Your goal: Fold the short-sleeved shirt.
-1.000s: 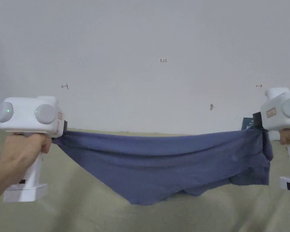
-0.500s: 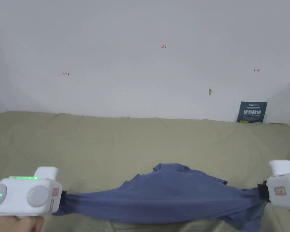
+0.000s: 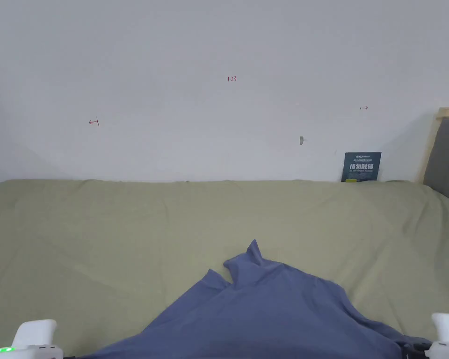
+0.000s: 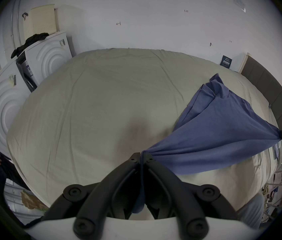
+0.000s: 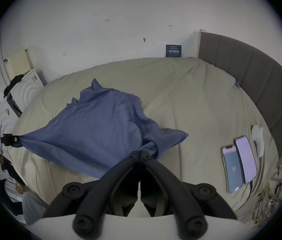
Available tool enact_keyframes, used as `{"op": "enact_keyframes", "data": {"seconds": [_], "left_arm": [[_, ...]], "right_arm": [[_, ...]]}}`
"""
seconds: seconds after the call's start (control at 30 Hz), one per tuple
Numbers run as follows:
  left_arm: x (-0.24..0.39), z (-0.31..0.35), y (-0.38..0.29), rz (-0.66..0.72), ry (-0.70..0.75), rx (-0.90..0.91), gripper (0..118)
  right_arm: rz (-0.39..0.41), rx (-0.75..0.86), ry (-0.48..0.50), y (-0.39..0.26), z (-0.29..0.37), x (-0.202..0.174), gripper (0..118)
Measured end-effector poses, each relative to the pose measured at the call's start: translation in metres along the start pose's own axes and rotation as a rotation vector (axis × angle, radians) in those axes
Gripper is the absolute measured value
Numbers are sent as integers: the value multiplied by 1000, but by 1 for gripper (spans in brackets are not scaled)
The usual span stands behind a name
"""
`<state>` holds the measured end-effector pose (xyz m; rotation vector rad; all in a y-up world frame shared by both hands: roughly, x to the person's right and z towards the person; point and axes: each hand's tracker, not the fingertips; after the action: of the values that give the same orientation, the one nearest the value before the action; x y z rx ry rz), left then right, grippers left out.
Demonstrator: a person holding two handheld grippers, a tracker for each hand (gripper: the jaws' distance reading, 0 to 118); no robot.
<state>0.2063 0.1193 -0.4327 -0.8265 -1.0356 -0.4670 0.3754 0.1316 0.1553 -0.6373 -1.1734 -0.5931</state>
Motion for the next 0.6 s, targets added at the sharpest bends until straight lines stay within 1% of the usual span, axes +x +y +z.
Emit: {"op": "enact_keyframes", "data": {"seconds": [0.13,0.2,0.37,0.47,0.5,0.53,0.57,0.6], "left_arm": [[-9,13,-34,26,-17,-26,0],[-13,12,-46,34,-23,-47,0],[-16,-4,-61,79,-33,-83,0],[-17,-11,-65,95,-34,-70,0],[-18,-11,-66,111,-51,-63,3],[-20,-10,-66,114,-51,-62,20],[-20,-11,-67,123,-40,-63,60],[-20,-12,-68,117,-9,-111,118]], "right_arm": [[-10,-29,10,-37,12,1,3],[-37,-47,20,-52,13,1,3],[-76,-95,1,-71,-5,6,3],[-84,-102,-9,-74,-13,9,3],[-98,-94,-26,-75,-13,9,11],[-114,-88,-49,-74,-12,10,38],[-117,-86,-39,-73,-10,12,78],[-126,-68,4,-73,-6,12,117]]}}
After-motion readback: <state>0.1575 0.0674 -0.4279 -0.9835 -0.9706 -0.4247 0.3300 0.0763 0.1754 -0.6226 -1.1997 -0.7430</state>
